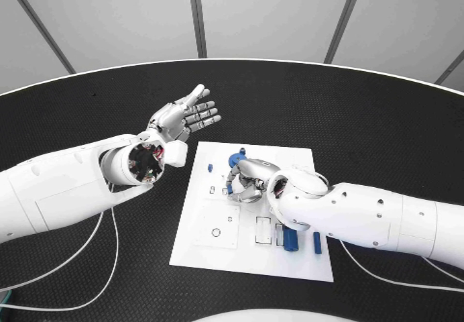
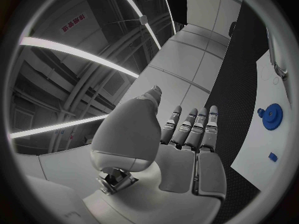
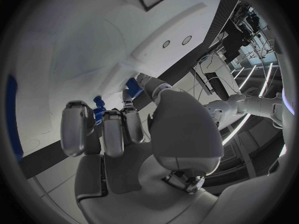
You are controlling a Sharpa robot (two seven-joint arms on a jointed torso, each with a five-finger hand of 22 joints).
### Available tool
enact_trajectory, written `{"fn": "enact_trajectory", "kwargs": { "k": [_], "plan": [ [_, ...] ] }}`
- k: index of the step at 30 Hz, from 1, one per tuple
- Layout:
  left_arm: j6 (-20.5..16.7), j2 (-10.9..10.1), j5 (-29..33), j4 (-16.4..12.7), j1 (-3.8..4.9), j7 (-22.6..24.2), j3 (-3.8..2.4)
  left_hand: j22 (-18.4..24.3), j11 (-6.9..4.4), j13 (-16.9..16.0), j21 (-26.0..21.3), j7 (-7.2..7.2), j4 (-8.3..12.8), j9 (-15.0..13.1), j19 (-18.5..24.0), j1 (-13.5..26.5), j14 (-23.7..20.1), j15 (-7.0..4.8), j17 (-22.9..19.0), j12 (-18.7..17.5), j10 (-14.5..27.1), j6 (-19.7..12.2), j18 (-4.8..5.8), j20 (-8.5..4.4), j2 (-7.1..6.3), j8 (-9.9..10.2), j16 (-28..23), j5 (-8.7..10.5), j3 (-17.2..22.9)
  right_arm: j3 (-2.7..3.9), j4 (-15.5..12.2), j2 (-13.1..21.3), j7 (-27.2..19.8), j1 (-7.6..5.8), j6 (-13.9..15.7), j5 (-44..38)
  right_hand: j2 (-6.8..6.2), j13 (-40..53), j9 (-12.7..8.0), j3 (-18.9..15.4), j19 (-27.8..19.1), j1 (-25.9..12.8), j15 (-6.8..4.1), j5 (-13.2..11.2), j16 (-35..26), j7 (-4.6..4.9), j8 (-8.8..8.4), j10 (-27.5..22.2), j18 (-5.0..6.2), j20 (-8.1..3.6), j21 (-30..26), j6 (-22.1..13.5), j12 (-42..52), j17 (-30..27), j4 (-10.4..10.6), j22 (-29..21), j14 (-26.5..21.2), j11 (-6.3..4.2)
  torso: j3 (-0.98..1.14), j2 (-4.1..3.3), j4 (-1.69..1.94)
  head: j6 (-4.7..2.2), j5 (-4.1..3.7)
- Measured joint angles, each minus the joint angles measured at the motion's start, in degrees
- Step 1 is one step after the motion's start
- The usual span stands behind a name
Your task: Assemble the parts on the task board
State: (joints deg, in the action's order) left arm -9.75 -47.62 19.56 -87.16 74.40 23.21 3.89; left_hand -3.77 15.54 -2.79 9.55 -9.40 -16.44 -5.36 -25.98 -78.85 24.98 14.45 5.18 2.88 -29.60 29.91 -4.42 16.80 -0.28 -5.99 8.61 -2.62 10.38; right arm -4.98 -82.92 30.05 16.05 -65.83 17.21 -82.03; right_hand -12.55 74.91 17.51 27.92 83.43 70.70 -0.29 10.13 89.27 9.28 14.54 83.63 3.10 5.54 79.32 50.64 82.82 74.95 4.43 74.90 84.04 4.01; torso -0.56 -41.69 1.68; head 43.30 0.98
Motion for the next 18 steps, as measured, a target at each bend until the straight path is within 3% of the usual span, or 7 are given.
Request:
{"fn": "enact_trajectory", "kwargs": {
  "k": [7,12,16,18],
  "plan": [
    [0.00,-0.04,0.00,0.00,0.00,-0.03,0.00,0.00,0.00,0.00,0.00,0.00,0.00,0.00,0.00,0.00,0.00,0.00,0.00,0.00,0.00,0.00,0.00,0.00,0.00,0.00,0.00,0.00,0.00,0.00,-0.02,0.02,-0.09,0.00,0.13,0.00,-0.01,0.00,0.00,-0.36,-0.20,-0.01,0.00,0.00,-0.32,-0.02,0.00,-0.21,0.00,0.20,0.00,-0.02,-0.32,0.00,0.04,0.00,0.00,0.21,0.00,-0.02,0.00,0.06,-0.03],
    [0.05,-0.08,0.00,0.03,0.00,-0.03,0.00,0.00,0.00,0.00,0.00,0.00,0.00,0.00,0.00,0.00,0.00,0.00,0.00,0.00,0.00,0.00,0.00,0.00,0.00,0.00,0.00,0.00,0.00,-0.01,-0.49,0.31,-0.83,0.01,1.64,0.00,-0.71,0.00,-0.44,-1.64,-0.41,-0.19,0.18,-0.43,-0.32,0.34,-0.49,-0.72,-0.01,0.41,-0.56,-1.53,-0.80,-0.01,0.34,0.00,-0.18,0.71,0.00,-0.03,0.00,0.07,-0.04],
    [0.20,-0.14,0.00,0.24,0.00,-0.20,0.00,0.14,0.00,0.00,0.00,0.00,0.00,0.00,0.00,0.00,0.00,0.00,0.00,0.00,0.00,0.00,0.00,0.00,0.00,0.00,0.00,0.00,0.32,0.00,-1.88,1.27,-2.68,0.00,4.13,0.00,-0.82,0.00,-0.65,-4.63,-0.74,-0.03,0.70,-0.64,-0.32,0.78,-1.43,-1.55,-0.01,0.74,-1.45,-3.52,-1.54,-0.01,0.71,0.00,-0.10,1.10,0.02,-0.02,0.01,0.07,-0.07],
    [0.67,-0.18,-0.15,0.52,0.00,-0.58,0.00,0.11,-0.22,-0.10,0.18,0.05,0.31,-0.23,-0.96,0.00,2.55,-0.22,0.49,0.02,-1.59,1.41,0.01,-0.06,0.00,-0.31,0.97,0.00,0.64,0.02,-3.23,2.24,-4.37,-0.01,6.05,0.00,0.03,0.00,-1.02,-7.94,-0.86,1.41,0.97,-0.64,-0.32,1.09,-1.59,-1.84,0.00,0.86,-1.65,-4.47,-1.78,-0.01,1.39,0.00,0.04,1.39,0.03,0.00,0.01,0.03,-0.04]
  ]
}}
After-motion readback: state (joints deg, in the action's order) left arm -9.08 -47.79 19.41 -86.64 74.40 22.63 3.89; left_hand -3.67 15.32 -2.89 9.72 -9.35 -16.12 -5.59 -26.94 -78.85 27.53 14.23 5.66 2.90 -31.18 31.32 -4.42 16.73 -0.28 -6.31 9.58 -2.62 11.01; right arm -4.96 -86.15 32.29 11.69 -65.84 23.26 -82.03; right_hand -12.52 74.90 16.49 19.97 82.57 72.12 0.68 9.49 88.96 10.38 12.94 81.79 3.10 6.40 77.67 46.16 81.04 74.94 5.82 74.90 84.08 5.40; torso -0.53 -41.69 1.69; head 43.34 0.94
